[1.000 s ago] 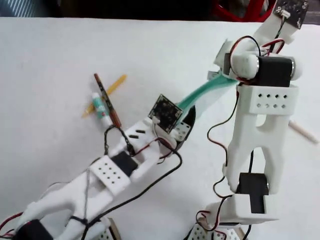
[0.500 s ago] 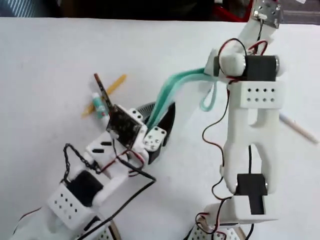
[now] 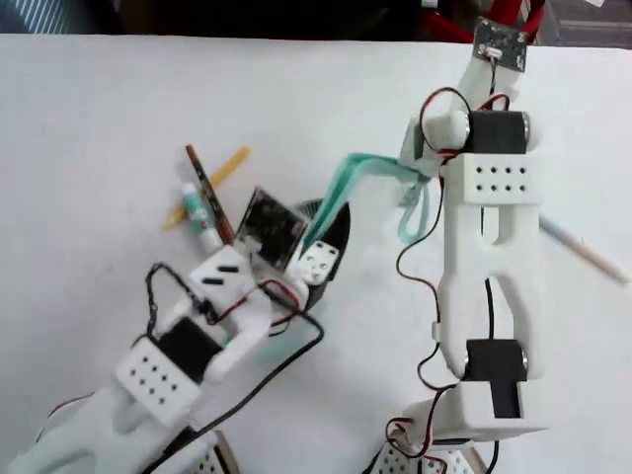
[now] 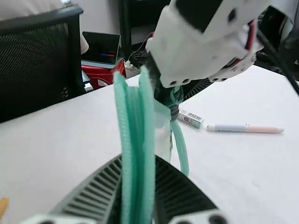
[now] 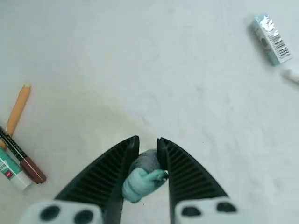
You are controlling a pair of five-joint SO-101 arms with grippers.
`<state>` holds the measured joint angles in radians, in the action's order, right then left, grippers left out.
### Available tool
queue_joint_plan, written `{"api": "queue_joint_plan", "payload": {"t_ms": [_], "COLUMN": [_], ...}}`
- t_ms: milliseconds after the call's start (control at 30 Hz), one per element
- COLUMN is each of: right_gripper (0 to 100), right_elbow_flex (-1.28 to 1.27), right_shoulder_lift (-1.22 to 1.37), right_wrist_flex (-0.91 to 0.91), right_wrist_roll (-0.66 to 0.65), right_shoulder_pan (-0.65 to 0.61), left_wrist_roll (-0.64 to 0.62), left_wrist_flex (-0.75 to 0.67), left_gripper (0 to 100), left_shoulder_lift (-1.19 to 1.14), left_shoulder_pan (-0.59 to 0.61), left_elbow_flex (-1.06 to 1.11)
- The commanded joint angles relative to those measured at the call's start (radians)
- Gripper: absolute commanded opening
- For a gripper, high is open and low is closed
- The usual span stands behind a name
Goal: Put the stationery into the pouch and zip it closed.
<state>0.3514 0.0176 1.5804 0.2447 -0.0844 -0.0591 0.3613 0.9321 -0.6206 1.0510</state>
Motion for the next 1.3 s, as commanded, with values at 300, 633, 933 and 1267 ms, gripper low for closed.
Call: {"api": "queue_joint_plan", "payload": {"t_ms": [300, 633, 933, 1267], "right_gripper": [1.7, 2.3, 28.8, 27.3], "right_elbow_flex": [0.213, 0.201, 0.107, 0.256], "right_shoulder_lift": [-0.045, -0.016, 0.074, 0.320], "right_wrist_flex": [0.048, 0.096, 0.124, 0.134], "right_wrist_roll": [-0.012, -0.094, 0.133, 0.255], "right_shoulder_pan": [-0.082, 0.130, 0.196, 0.071], "left_wrist_roll": [0.049, 0.052, 0.054, 0.055], "left_wrist_flex": [-0.046, -0.044, -0.043, -0.032], "left_gripper": [2, 2, 2, 2], "left_shoulder_lift": [-0.208, -0.225, -0.225, -0.225], "left_shoulder_pan": [-0.061, -0.054, -0.056, -0.053], "left_elbow_flex": [-0.092, -0.086, -0.083, -0.084]}}
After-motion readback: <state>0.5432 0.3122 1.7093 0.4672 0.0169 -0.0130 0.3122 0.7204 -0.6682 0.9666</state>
